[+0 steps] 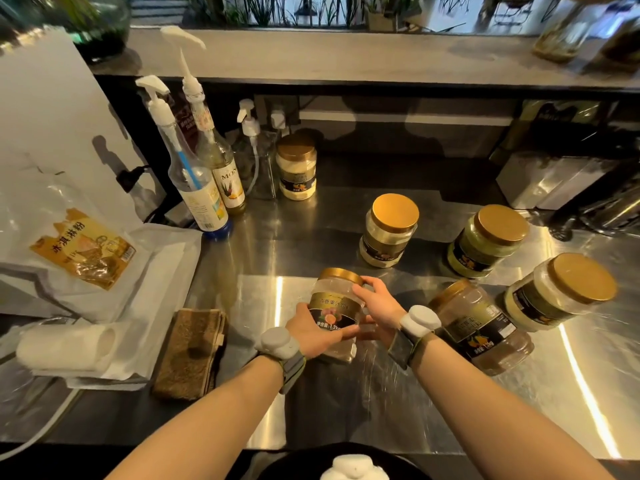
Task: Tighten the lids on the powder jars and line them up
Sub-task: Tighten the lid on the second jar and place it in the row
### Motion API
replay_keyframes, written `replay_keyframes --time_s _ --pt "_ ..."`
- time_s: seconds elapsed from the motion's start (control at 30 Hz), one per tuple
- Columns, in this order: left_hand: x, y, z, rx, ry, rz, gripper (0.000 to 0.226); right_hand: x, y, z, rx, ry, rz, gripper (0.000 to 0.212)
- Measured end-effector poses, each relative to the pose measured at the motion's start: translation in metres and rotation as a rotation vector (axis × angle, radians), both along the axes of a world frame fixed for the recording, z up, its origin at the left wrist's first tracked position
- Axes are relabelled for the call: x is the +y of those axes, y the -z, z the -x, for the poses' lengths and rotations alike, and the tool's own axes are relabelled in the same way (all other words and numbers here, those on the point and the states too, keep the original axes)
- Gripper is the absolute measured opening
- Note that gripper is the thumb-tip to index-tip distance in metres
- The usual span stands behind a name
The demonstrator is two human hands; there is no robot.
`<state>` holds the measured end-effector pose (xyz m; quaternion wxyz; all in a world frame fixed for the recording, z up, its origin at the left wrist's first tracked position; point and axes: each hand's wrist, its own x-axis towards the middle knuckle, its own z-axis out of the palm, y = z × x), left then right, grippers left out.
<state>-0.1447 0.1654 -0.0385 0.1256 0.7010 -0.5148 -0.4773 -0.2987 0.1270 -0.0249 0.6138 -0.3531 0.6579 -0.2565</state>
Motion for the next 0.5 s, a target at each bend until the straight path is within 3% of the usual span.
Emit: replay_keyframes --time_s 0.3,0.5 --pt "-0.027 -0.022 -0.012 0.083 -0.06 0.167 0.11 -0.014 -0.038 -0.007 -0.128 -0.026 0.129 0.045" --pt "-0.039 -0.035 -0.028 0.104 -0.033 0.32 0.098 -0.032 -0.075 0.006 -0.106 -0.251 0.143 0.052"
